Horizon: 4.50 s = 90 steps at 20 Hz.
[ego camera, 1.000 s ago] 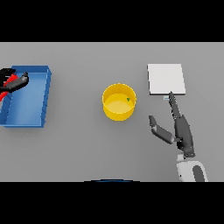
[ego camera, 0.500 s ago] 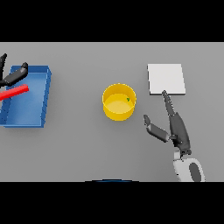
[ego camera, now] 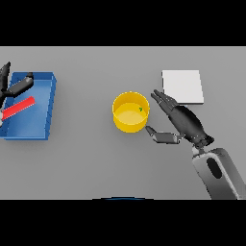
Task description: Pick up the red beaker and tilt it to pour out 1 green nut into yellow bowl. Pick up the yellow bowl and place it on the metallic measuring scale.
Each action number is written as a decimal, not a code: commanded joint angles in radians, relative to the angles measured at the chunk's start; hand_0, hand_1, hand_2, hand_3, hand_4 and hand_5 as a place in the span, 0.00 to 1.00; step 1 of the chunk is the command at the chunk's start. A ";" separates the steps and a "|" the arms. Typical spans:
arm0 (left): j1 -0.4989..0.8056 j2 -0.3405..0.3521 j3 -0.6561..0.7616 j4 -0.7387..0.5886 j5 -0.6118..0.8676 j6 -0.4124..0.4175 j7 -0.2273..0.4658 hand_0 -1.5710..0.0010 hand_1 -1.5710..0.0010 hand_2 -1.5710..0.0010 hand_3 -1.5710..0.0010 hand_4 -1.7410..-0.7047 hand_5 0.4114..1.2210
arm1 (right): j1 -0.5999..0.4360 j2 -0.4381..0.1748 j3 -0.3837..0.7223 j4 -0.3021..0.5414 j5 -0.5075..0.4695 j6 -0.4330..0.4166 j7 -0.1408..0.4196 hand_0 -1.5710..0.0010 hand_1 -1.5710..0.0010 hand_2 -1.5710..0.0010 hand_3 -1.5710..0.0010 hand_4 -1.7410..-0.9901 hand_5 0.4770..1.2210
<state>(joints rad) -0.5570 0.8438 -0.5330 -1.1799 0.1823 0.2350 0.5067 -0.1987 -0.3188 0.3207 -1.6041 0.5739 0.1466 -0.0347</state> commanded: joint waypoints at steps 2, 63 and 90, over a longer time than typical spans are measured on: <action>-0.003 0.005 0.001 0.000 -0.001 0.000 0.001 1.00 1.00 1.00 1.00 0.91 0.37 | -0.070 -0.033 0.047 0.034 0.064 0.039 -0.001 1.00 1.00 1.00 1.00 0.62 0.26; -0.009 0.043 0.006 -0.037 0.001 -0.015 -0.008 1.00 1.00 1.00 1.00 0.91 0.38 | -0.497 -0.176 0.224 0.156 0.085 0.558 0.026 0.00 0.00 0.01 0.21 0.03 1.00; 0.002 0.068 0.003 -0.098 0.003 -0.003 0.084 1.00 1.00 1.00 1.00 0.91 0.40 | -0.644 -0.213 0.141 0.832 0.147 0.195 -0.081 0.00 0.03 0.00 0.06 0.02 1.00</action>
<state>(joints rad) -0.5554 0.9120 -0.5296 -1.2784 0.1851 0.2319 0.5914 -0.8428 -0.5309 0.4617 -0.7725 0.7199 0.3419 -0.1144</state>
